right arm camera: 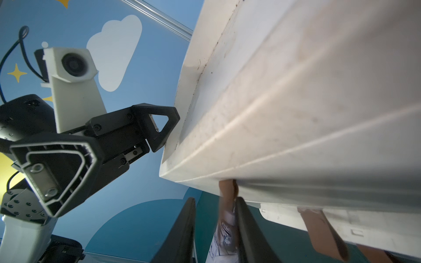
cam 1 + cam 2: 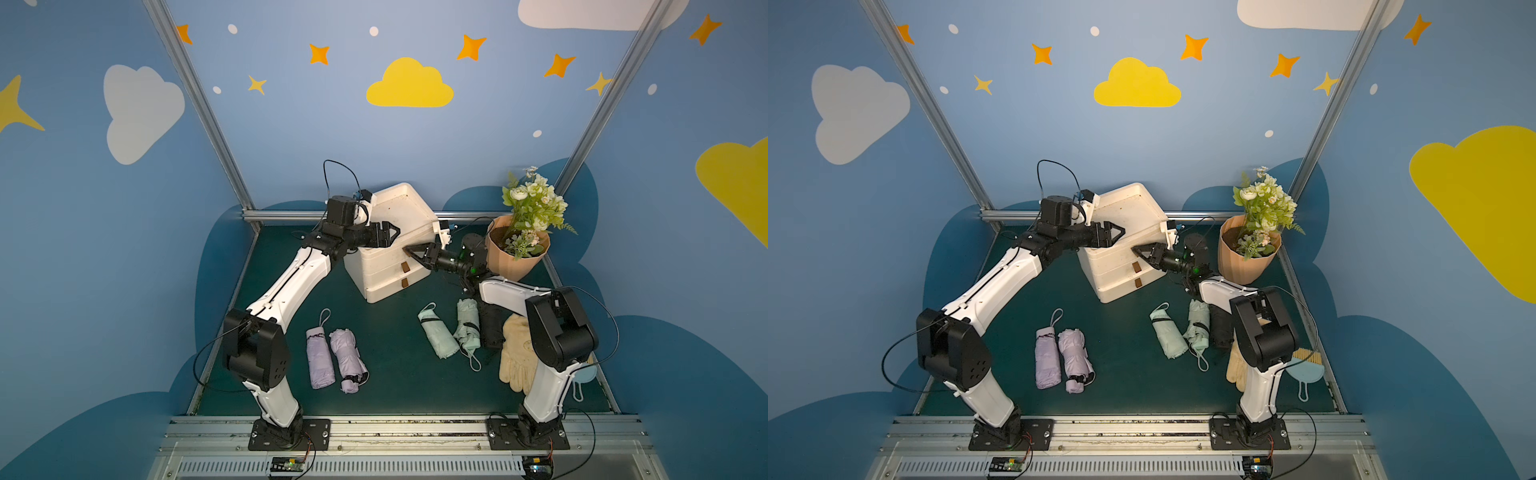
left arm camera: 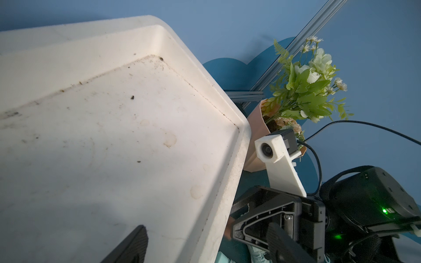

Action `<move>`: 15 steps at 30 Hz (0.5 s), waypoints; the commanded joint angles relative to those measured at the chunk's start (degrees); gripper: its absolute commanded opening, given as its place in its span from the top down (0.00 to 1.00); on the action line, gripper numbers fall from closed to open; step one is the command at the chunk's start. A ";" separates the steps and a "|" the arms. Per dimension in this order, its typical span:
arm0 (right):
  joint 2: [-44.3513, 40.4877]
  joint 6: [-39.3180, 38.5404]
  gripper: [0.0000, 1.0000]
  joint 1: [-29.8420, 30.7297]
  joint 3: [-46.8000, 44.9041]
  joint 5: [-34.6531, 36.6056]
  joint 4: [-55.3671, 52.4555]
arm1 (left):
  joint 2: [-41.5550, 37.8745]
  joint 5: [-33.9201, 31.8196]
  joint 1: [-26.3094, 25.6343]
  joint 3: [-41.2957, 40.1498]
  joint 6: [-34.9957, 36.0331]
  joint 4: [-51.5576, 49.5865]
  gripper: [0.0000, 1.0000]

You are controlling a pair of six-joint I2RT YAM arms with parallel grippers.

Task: Place the umbrella in the drawer by color
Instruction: Open the drawer in the storage box.

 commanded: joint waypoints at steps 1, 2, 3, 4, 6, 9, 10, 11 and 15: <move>-2.00 0.06 0.76 -0.15 -0.91 -0.83 2.63 | -0.21 -0.98 0.16 -0.70 0.79 -0.92 0.15; -2.01 0.18 0.77 -0.16 -1.09 -0.79 2.59 | -0.28 -1.09 0.12 -0.75 0.83 -0.91 0.15; -2.10 0.27 0.79 -0.26 -1.31 -0.79 2.62 | -0.35 -1.08 0.14 -0.80 0.88 -0.90 0.15; -2.26 0.36 0.80 -0.26 -1.55 -0.88 2.59 | -0.42 -1.07 0.15 -0.80 0.89 -0.90 0.15; -2.60 0.28 0.84 -0.32 -1.99 -1.06 2.46 | -0.62 -1.13 0.09 -0.89 0.92 -0.91 0.15; -3.30 -0.11 0.90 -0.52 -2.71 -0.90 1.77 | -0.91 -1.25 0.12 -1.13 1.13 -0.91 0.14; -3.55 -0.37 0.92 -0.62 -2.92 -0.82 1.59 | -0.94 -1.37 0.11 -1.15 1.09 -0.90 0.14; -3.68 -0.50 0.93 -0.67 -3.05 -0.80 1.25 | -1.00 -1.38 0.13 -1.24 1.09 -0.76 0.14; -4.76 -0.60 1.00 -1.10 -3.59 -1.39 0.42 | -1.27 -1.63 0.11 -1.47 1.60 -0.81 0.14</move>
